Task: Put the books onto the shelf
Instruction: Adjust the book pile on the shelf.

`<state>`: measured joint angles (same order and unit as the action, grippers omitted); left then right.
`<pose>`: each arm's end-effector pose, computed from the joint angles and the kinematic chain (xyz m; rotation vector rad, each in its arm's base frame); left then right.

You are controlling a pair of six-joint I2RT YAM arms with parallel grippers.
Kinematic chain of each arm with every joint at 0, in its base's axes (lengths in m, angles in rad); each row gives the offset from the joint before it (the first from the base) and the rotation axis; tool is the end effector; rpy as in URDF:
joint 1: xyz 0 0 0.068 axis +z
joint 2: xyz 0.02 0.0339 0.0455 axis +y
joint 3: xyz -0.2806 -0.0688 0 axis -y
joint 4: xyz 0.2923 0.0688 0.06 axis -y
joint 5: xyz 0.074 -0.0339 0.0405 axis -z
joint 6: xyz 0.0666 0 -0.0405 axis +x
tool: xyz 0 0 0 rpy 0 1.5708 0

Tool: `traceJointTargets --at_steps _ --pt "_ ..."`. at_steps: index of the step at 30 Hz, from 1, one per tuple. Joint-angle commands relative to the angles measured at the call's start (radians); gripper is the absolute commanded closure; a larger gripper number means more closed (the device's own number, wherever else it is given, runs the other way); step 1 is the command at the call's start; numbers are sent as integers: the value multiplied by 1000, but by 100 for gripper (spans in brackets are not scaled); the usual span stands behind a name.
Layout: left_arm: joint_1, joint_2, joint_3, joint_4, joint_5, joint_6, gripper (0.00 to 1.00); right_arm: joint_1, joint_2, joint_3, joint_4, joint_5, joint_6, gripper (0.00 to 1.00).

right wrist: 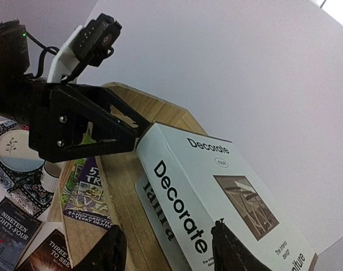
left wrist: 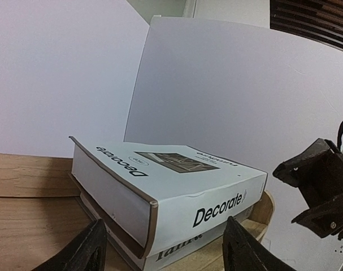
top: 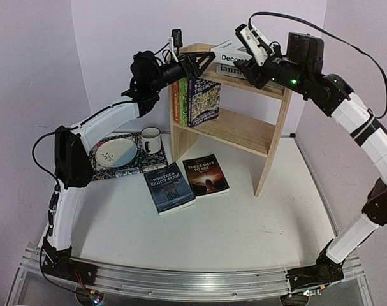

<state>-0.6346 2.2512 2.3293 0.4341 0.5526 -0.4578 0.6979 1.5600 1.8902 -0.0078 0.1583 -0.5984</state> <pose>0.4602 -0.3822 0.4783 0.6333 1.0571 -1.2533 0.3183 0.2532 0.5899 -0.6424 1.0753 -0.0127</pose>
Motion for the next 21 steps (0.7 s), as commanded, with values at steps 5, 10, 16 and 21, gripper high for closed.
traceJointTargets --at_steps 5,10,16,21 --pt "33 -160 -104 -8 -21 34 22 -3 34 85 52 -75 16 77" --pt "33 -265 -225 -8 -37 51 20 -3 96 134 51 -90 35 99" --pt "33 -421 -398 -8 -84 91 20 -3 179 201 71 -86 83 100" --pt "35 -539 -536 -8 -140 117 20 -3 233 227 118 -69 151 100"
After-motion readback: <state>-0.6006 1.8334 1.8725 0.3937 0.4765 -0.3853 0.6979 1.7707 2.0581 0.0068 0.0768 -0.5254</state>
